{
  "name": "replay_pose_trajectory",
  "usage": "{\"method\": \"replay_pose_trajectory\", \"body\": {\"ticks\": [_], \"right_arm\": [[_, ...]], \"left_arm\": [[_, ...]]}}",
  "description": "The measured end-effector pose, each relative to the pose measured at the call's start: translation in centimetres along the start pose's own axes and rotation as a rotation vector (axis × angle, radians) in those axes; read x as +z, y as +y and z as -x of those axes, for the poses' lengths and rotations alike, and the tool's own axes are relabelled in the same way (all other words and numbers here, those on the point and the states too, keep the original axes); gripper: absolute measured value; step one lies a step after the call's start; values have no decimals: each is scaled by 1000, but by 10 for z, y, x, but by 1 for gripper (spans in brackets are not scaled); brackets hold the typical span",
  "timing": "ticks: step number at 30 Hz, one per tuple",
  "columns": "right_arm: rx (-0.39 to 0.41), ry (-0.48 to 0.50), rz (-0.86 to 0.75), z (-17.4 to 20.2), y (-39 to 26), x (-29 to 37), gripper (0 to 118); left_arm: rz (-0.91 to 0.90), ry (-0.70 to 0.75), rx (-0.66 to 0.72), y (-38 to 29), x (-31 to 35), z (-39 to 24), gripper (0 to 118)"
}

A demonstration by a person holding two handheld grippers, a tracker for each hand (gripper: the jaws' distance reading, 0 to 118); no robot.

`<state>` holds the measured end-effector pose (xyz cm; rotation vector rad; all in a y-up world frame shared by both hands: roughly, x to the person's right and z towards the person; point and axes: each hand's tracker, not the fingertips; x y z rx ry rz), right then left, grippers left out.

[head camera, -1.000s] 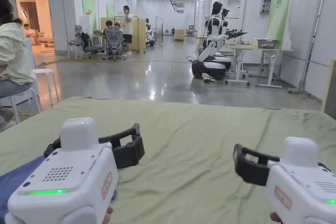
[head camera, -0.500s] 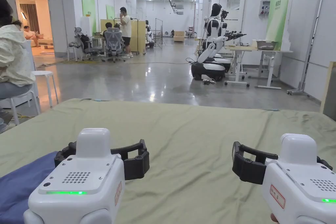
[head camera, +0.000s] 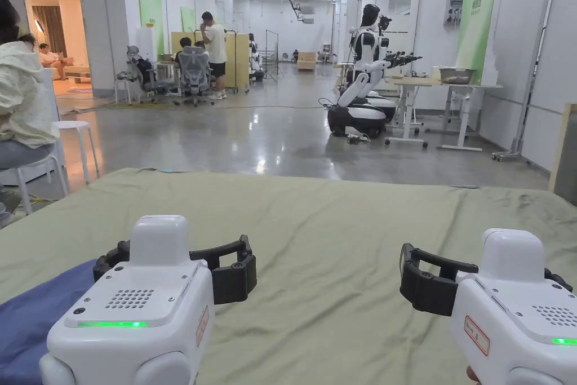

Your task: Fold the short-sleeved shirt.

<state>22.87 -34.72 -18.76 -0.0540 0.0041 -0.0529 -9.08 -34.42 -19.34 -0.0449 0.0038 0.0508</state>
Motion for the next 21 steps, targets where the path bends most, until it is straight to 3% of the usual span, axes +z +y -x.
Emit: {"method": "replay_pose_trajectory", "body": {"ticks": [21], "right_arm": [[11, -4, 14, -2, -2, -2, 118]], "left_arm": [[-1, 13, -13, -4, 2, -1, 118]]}}
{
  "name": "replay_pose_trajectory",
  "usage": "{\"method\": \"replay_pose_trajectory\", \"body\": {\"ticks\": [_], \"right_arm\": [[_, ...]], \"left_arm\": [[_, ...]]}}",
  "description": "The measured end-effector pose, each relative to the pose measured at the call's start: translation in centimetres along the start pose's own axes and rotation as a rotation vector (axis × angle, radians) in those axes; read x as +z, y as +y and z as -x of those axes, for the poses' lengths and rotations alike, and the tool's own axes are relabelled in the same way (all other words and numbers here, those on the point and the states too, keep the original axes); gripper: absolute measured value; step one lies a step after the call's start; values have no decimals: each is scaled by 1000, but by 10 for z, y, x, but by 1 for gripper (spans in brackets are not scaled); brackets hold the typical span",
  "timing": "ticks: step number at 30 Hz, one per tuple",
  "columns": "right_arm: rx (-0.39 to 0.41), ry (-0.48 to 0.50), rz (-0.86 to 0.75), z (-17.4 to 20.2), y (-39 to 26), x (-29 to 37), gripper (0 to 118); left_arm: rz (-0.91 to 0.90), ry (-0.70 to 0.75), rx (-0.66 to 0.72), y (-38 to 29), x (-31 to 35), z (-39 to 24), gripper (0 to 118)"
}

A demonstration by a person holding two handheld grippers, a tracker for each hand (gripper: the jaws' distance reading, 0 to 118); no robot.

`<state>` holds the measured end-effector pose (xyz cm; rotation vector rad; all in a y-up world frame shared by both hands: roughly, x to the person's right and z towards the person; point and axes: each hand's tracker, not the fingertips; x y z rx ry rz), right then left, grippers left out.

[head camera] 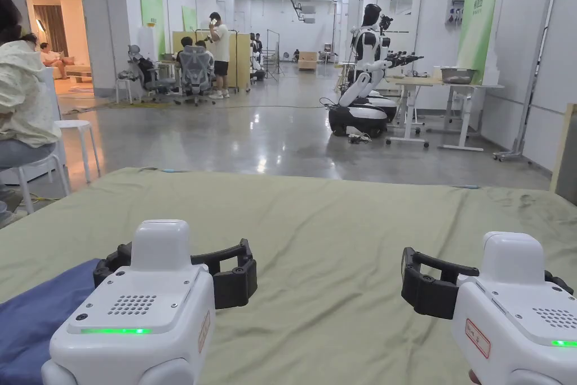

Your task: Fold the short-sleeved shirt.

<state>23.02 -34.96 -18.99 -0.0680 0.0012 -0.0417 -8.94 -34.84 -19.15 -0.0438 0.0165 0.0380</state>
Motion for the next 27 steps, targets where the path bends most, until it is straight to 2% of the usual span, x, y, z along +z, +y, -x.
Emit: {"method": "replay_pose_trajectory", "body": {"ticks": [14, 21, 23, 24, 25, 26, 27], "right_arm": [[38, -21, -18, 5, 7, -19, 118], [42, -32, -25, 9, 15, -36, 118], [47, -44, -31, 9, 15, -38, 113], [47, -52, -41, 9, 15, -38, 99], [42, -53, -65, 9, 15, -37, 50], [46, -64, -83, 8, 14, -37, 15], [45, -104, -90, 8, 13, -39, 7]], "left_arm": [[-89, 21, -35, 9, -14, -9, 118], [-56, 21, -51, 15, -34, -10, 118], [-50, 27, -19, 15, -38, -6, 118], [-50, 30, 0, 15, -40, -4, 111], [-45, 32, 3, 15, -41, -3, 71], [-42, 42, 5, 16, -43, -3, 28], [-40, 49, 8, 15, -46, -2, 1]]}}
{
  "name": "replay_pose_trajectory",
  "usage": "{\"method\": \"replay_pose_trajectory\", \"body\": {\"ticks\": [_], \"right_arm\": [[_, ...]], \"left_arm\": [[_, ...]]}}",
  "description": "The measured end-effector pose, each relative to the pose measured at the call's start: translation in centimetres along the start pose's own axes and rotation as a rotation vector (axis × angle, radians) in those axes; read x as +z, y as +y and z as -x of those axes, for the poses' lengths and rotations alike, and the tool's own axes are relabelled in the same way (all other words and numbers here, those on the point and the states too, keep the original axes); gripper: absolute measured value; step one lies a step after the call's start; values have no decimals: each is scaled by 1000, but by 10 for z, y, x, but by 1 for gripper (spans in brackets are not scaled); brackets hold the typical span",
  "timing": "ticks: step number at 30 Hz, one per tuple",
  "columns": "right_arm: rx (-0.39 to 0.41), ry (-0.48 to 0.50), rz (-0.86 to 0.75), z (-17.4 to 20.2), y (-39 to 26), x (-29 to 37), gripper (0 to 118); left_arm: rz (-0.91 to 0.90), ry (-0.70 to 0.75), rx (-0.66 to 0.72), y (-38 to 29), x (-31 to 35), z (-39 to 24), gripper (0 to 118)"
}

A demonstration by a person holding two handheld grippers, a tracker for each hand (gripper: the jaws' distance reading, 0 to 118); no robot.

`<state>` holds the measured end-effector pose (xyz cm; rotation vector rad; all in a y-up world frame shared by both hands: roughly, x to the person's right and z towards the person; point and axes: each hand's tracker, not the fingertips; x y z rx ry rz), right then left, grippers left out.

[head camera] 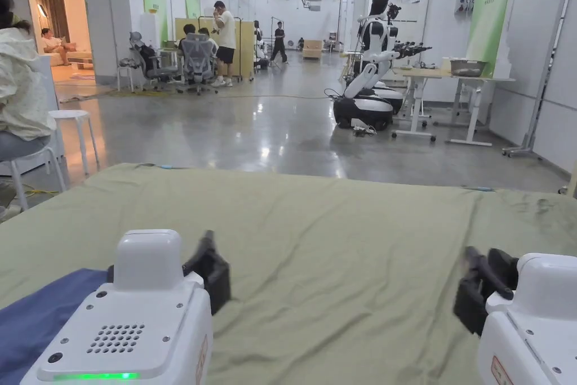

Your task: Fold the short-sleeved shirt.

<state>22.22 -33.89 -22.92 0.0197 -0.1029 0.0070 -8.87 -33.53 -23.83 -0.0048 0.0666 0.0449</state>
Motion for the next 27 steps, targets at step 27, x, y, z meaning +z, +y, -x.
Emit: {"method": "replay_pose_trajectory", "body": {"ticks": [27], "right_arm": [[39, 489, 49, 176, -6, -79, 6]], "left_arm": [[49, 472, 14, -5, 31, 161, 0]]}}
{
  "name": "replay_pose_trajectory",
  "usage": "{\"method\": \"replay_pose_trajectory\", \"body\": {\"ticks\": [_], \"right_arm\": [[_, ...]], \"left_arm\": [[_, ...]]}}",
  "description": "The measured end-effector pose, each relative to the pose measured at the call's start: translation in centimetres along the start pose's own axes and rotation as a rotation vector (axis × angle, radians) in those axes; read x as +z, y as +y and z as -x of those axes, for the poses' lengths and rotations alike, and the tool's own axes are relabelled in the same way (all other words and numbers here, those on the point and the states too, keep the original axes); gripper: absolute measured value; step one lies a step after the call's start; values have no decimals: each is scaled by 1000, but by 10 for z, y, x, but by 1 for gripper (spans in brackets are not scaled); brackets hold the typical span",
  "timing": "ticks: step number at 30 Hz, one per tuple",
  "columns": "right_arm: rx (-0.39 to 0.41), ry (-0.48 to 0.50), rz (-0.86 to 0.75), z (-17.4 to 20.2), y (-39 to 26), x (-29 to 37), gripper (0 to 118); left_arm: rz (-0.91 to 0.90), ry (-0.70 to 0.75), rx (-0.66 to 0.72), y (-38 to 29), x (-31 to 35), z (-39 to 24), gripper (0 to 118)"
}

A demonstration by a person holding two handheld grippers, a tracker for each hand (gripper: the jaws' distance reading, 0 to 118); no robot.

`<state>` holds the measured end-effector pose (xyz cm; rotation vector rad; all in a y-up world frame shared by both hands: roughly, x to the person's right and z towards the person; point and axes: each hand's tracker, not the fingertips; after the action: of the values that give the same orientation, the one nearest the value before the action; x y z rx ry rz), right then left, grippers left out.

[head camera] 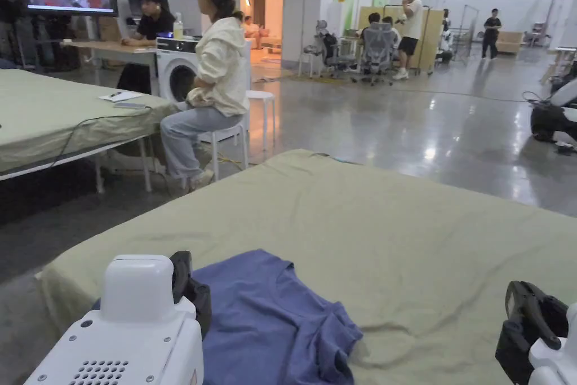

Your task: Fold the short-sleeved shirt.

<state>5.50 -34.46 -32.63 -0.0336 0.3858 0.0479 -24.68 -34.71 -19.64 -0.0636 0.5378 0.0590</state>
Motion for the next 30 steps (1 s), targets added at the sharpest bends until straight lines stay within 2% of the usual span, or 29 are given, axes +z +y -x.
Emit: {"method": "replay_pose_trajectory", "body": {"ticks": [5, 10, 14, 17, 20, 22, 26, 30], "right_arm": [[26, 161, 3, 47, 0, -26, 6], [9, 192, 16, 61, -7, -38, 6], [-2, 164, 53, 49, -16, -46, 6], [6, 122, 80, 32, -25, -51, 6], [1, 76, 107, 12, -35, -57, 6], [3, 52, 117, -3, -44, -61, 6], [-43, -7, 166, -29, -65, -63, 6], [-33, -48, 223, -48, -87, -63, 6]], "left_arm": [[12, 117, 1, -5, 9, 37, 0], [30, 135, -15, -8, 2, 39, 0], [71, 61, -33, -12, -20, 20, 0], [100, -20, -101, -14, -49, -6, 0], [152, -141, -136, -19, -91, -36, 0], [215, -265, -81, -26, -130, -59, 0], [457, -386, -124, -63, -206, -108, 0], [705, -420, -161, -110, -260, -138, 0]]}}
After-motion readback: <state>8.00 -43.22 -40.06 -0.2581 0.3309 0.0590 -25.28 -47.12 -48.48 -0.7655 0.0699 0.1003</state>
